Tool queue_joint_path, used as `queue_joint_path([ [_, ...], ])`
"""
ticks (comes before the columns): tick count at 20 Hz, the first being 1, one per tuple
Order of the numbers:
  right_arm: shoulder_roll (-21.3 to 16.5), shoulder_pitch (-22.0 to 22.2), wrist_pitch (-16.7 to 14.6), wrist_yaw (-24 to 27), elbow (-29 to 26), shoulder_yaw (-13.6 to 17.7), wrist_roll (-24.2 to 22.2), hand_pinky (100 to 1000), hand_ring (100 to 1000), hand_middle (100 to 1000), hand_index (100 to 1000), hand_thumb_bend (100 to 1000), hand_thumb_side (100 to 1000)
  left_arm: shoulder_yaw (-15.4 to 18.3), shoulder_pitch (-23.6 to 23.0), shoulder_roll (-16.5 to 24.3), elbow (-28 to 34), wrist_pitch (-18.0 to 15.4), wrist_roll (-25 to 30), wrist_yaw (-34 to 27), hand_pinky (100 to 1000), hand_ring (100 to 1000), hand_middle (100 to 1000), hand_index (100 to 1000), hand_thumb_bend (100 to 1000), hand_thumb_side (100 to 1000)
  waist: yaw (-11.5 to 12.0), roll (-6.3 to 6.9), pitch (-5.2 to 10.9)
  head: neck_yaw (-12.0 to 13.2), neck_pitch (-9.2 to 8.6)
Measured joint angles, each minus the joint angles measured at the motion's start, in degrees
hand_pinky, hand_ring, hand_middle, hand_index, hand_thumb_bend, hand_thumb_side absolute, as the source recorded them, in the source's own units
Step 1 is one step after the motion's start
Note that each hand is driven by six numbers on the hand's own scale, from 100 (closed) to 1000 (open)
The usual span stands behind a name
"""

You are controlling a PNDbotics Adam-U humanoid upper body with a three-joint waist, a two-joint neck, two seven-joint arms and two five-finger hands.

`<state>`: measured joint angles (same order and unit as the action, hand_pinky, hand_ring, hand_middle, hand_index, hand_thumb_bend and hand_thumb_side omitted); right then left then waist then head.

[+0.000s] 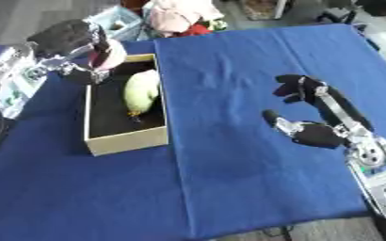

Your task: Pick up objects on the table and place them in the box.

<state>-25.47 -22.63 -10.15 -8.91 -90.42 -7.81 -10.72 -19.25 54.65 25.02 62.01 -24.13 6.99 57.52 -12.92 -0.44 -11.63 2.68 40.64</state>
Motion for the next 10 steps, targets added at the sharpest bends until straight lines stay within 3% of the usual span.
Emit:
queue_joint_path([
  [3, 0.0, 0.0, 0.0, 0.0, 0.0, 0.0, -0.1, 732, 768, 653, 861, 400, 427, -0.3, -0.4, -0.4, -0.6, -1.1, 1.7, -0.7, 524, 320, 243, 390, 198, 100, 0.0, -0.02, 0.0, 0.0, -0.01],
  [6, 0.0, 0.0, -0.1, 0.0, 0.0, 0.0, -0.1, 732, 768, 653, 861, 399, 429, -0.4, -0.8, -0.4, -1.2, -1.7, 3.6, -1.8, 553, 424, 376, 516, 391, 100, 0.1, -0.07, 0.0, 0.0, -0.01],
  [10, 0.0, 0.0, -0.1, 0.0, 0.1, 0.0, -0.1, 732, 768, 653, 861, 400, 428, -0.5, -1.1, -0.1, -0.1, -1.9, 6.2, -4.1, 580, 475, 474, 628, 517, 100, 0.4, -0.16, 0.01, -0.1, -0.2],
])
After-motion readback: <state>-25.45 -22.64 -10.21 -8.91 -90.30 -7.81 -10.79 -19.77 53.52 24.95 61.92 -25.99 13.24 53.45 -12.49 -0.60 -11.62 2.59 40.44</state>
